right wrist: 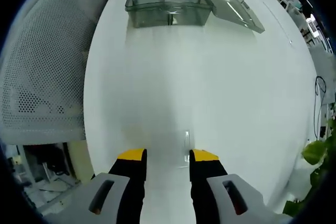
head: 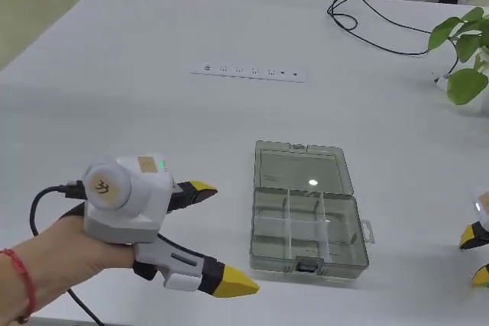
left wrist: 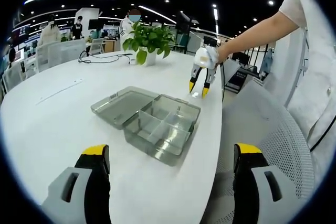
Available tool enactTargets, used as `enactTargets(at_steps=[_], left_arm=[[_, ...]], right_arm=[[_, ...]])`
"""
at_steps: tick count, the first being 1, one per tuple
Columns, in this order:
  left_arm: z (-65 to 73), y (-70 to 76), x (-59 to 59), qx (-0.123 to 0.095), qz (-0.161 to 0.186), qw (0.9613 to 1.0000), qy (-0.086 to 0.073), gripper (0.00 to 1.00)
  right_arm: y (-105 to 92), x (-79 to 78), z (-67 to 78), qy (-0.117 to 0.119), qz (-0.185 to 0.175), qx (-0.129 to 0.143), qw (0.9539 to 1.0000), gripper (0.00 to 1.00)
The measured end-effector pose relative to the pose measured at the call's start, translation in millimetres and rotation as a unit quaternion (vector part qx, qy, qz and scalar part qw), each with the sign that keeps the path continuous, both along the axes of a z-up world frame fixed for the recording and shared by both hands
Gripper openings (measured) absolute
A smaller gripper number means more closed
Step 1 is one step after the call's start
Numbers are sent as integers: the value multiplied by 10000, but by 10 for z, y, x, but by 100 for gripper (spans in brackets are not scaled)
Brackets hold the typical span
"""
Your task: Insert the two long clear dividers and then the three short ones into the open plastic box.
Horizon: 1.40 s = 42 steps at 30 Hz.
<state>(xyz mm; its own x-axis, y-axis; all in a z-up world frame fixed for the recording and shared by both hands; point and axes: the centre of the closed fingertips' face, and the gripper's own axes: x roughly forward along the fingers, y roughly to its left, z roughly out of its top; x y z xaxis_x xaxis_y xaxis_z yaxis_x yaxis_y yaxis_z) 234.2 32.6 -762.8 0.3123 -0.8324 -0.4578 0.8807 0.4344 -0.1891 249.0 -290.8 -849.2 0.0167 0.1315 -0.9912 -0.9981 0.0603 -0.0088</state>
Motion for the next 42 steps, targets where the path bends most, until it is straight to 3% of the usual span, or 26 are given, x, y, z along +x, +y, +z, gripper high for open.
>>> enactTargets(at_steps=[11, 17, 26, 27, 33, 36, 38, 40, 42], left_arm=[[16, -11, -1, -14, -6, 10000, -14, 100], [43, 0, 29, -74, 53, 10000, -20, 100], [160, -53, 97, -283, 258, 9993, 16, 100], [185, -70, 113, -328, 289, 9990, 25, 100], [365, -210, 181, -726, 490, 9960, 193, 96], [418, -269, 227, -815, 570, 9947, 262, 93], [422, -308, 254, -830, 683, 9932, 448, 91], [485, -380, 257, -993, 671, 9916, 488, 87], [516, -435, 273, -1122, 780, 9883, 677, 85]], right_arm=[[28, 3, 30, -169, 40, -68, 9998, 33], [167, 50, 176, -405, 7, 139, 9991, 33], [600, 122, 543, -920, 75, 611, 9938, 33], [580, 145, 480, -961, 66, 679, 9930, 33], [920, 166, 759, -1251, 106, 954, 9875, 33], [1085, 160, 881, -1350, 115, 1083, 9848, 33], [1201, 150, 956, -1411, 138, 1180, 9828, 33], [1306, 139, 1021, -1455, 124, 1262, 9812, 33], [1365, 148, 1015, -1503, 135, 1363, 9791, 33]])
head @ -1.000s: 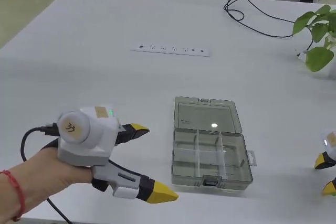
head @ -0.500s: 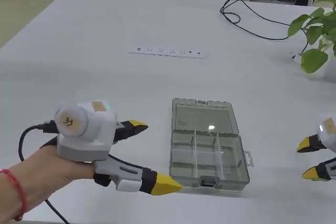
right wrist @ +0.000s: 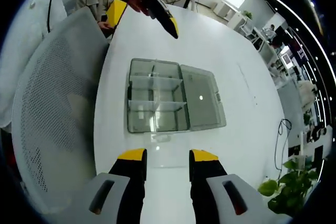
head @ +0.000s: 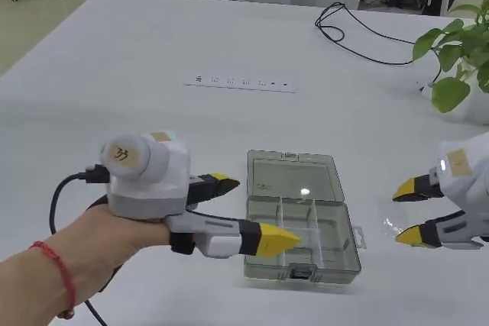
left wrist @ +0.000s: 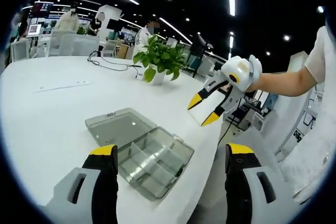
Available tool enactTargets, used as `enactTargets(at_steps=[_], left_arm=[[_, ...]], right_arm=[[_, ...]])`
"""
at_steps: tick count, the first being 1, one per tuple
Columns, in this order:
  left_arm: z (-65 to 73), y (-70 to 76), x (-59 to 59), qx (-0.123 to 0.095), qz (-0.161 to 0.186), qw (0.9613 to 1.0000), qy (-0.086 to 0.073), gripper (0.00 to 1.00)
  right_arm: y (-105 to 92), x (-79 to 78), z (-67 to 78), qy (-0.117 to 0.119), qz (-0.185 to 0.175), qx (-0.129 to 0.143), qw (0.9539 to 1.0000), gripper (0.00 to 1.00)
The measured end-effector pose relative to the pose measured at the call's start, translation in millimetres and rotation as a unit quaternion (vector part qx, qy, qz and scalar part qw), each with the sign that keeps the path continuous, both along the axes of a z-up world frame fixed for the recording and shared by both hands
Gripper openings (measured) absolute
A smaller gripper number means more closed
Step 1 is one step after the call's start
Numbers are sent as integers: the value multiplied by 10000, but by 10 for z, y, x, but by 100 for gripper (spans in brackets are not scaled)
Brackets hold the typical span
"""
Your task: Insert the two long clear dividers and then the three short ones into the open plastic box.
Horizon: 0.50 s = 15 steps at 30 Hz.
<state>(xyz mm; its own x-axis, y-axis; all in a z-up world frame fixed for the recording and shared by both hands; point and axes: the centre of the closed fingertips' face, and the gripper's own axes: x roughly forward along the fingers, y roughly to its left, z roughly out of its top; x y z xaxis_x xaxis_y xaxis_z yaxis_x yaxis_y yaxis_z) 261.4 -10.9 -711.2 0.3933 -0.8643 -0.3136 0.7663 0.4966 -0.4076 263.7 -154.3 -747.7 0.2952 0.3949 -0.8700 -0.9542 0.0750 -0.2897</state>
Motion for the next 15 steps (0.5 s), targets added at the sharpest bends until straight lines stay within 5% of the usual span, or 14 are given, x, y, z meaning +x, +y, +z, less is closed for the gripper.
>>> enactTargets(at_steps=[15], left_arm=[[148, -367, -85, -652, 31, 9944, 827, 60]], right_arm=[[517, -127, 342, -189, 107, 335, 9992, 33]])
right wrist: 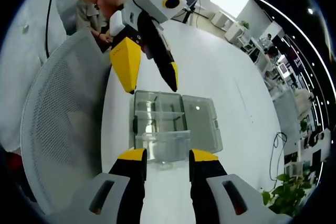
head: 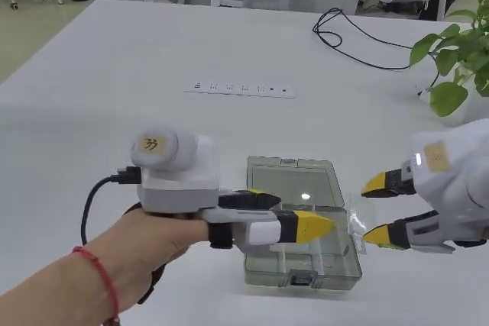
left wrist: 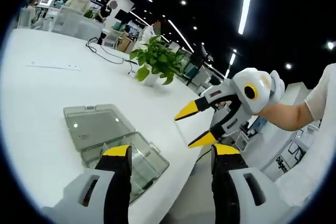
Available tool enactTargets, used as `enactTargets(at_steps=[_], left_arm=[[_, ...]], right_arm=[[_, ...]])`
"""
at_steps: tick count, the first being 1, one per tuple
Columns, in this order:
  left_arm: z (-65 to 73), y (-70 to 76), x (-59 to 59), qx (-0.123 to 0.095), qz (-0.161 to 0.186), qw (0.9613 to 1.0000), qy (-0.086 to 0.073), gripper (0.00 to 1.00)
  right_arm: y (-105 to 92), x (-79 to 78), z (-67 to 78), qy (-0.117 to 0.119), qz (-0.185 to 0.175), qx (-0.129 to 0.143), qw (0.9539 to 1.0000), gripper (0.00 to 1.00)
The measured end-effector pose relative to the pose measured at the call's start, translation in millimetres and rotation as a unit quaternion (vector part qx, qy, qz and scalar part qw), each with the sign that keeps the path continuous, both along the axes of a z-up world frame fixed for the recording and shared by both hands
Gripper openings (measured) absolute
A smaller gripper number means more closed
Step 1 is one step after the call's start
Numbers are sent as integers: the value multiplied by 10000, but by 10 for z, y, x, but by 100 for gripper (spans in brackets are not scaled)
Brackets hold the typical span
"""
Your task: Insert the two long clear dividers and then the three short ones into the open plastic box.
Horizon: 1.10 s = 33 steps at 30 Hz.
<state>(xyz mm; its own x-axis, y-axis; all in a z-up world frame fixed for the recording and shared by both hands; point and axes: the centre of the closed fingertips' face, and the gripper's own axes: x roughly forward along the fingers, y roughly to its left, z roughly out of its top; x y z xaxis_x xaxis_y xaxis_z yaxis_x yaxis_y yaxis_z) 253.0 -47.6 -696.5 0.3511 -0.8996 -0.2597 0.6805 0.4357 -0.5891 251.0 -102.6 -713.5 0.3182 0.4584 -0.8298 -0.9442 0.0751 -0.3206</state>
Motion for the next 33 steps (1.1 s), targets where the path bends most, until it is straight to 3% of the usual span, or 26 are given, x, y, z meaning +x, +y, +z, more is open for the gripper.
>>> enactTargets(at_steps=[6, 17, 27, 33], left_arm=[[-1, -114, -43, -222, 43, 9988, 429, 49], [7, -252, -132, -409, -75, 9958, 810, 28], [2, -285, -194, -493, -173, 9939, 976, 9], [8, -291, -207, -517, -198, 9938, 968, 1]], right_arm=[[165, -68, 99, -58, 101, 61, 9999, 33], [332, -168, 173, -4, 181, 189, 9997, 33], [375, -220, 167, 47, 191, 223, 9996, 33], [389, -233, 168, 56, 211, 217, 9995, 33]])
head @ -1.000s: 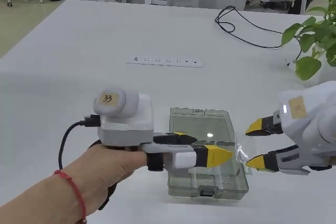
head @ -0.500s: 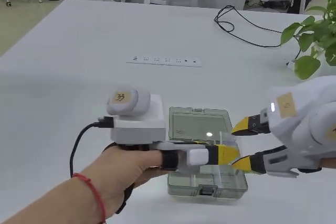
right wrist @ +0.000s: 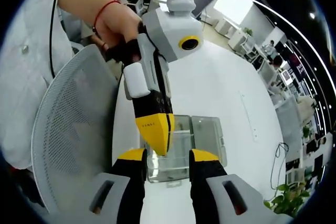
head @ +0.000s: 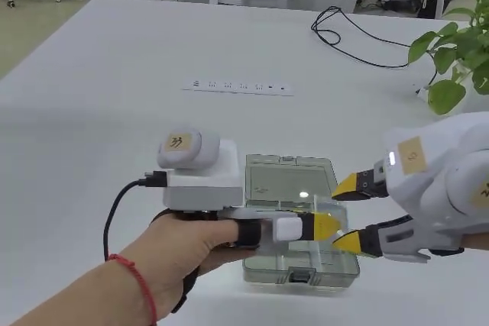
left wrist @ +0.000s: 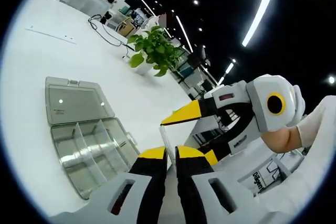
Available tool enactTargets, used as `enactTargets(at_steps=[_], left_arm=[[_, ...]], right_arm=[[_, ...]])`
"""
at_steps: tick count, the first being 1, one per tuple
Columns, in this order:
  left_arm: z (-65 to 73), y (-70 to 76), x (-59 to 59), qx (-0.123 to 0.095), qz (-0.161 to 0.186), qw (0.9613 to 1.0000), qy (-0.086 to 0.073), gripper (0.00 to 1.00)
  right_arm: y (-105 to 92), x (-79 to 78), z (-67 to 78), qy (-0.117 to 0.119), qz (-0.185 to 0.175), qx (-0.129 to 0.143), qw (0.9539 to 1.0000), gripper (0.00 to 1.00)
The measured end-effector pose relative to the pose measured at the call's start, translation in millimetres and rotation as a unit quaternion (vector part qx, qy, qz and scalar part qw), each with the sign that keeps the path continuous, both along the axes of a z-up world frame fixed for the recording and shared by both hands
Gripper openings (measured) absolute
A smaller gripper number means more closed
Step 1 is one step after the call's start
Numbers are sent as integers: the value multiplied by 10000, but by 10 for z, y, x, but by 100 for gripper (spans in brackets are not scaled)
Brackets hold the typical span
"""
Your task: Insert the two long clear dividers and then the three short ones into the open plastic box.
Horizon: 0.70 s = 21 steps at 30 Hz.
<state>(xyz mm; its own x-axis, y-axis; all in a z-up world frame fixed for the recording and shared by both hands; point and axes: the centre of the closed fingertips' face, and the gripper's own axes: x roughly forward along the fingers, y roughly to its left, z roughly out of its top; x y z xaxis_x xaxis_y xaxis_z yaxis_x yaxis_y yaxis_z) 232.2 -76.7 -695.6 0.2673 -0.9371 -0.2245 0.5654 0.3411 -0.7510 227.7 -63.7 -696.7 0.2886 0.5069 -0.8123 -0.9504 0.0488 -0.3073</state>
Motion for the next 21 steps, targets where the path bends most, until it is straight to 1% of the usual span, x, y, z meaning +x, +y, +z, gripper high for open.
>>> enactTargets(at_steps=[6, 8, 13, 16, 17, 18, 19, 20, 21], left_arm=[[-5, 2, -3, -10, 10, 10000, 18, 1], [-8, 2, -6, -32, 35, 10000, 71, 0], [-17, 8, -10, -47, 75, 9999, 119, 0], [-23, 14, 5, -39, 124, 9998, 119, 0], [-27, 18, 13, -25, 146, 9998, 115, 0], [-47, 33, 18, 61, 125, 9999, 18, 0], [-24, 26, 7, 40, 137, 9999, 45, 0], [-10, 21, 6, 22, 118, 9999, 37, 0], [5, 15, -4, 21, 74, 10000, -7, 0]], right_arm=[[5, -5, -1, -10, 31, -14, 10000, 33], [7, -7, -3, -28, 54, -26, 10000, 33], [12, -13, -9, -51, 83, -33, 9999, 33], [16, -2, -11, -111, 108, -46, 9999, 33], [16, -1, -8, -112, 105, -42, 9999, 34], [19, 6, 2, -120, 100, -25, 9999, 34], [26, 7, 25, -90, 94, 33, 9999, 33], [24, 10, 39, -74, 84, 58, 9999, 33], [16, 18, 60, -52, 84, 97, 9999, 34]])
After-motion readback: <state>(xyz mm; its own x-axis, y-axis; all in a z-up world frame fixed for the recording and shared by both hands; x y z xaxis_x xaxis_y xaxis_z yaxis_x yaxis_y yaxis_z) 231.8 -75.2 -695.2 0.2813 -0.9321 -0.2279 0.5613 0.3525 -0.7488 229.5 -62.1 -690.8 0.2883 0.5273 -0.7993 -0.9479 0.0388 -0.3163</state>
